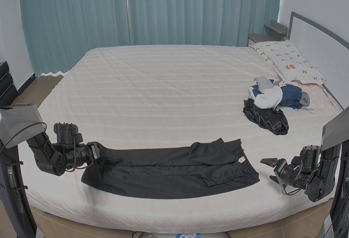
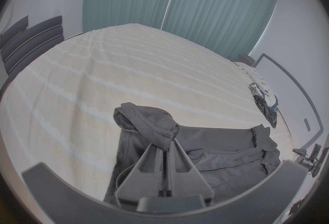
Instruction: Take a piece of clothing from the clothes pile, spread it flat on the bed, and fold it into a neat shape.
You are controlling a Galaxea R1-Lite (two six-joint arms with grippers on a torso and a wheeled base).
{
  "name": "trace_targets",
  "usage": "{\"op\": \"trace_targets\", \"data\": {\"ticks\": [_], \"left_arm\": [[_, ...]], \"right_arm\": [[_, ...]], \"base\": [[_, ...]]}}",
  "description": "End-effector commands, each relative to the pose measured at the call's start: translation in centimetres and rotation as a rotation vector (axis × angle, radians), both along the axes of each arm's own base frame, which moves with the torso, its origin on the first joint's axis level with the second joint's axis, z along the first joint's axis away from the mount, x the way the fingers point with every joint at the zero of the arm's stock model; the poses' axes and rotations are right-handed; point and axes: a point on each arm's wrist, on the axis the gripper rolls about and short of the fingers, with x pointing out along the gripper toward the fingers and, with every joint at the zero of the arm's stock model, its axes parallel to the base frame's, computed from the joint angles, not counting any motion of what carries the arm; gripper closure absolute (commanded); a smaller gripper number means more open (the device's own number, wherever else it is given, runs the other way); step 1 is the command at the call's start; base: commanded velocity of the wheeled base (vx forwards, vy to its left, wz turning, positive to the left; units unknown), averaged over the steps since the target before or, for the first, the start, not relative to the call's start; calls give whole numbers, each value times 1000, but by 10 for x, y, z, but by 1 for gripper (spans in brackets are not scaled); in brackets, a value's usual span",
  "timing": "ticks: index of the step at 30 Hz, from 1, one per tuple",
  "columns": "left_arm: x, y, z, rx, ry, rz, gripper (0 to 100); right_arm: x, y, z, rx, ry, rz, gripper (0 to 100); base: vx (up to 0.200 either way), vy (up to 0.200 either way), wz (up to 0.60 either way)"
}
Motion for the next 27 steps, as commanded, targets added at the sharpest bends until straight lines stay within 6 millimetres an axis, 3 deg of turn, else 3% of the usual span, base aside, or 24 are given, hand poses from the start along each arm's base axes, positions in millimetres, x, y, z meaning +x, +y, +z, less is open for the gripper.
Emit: {"op": "trace_targets", "data": {"ticks": [1, 15, 21, 27], "left_arm": [[0, -1, -1, -1, 1, -3, 100], [0, -1, -6, -1, 15, 0, 100], [2, -1, -4, -33, 8, 23, 100], [5, -1, -1, -36, -8, 26, 100]], "right_arm": [[1, 0, 1, 0, -11, 0, 0], [1, 0, 0, 1, -11, 2, 0], [1, 0, 1, 1, -11, 2, 0], [0, 0, 1, 1, -11, 2, 0]], "base": [[0, 0, 0], [0, 0, 0], [-200, 0, 0], [0, 0, 0]]}}
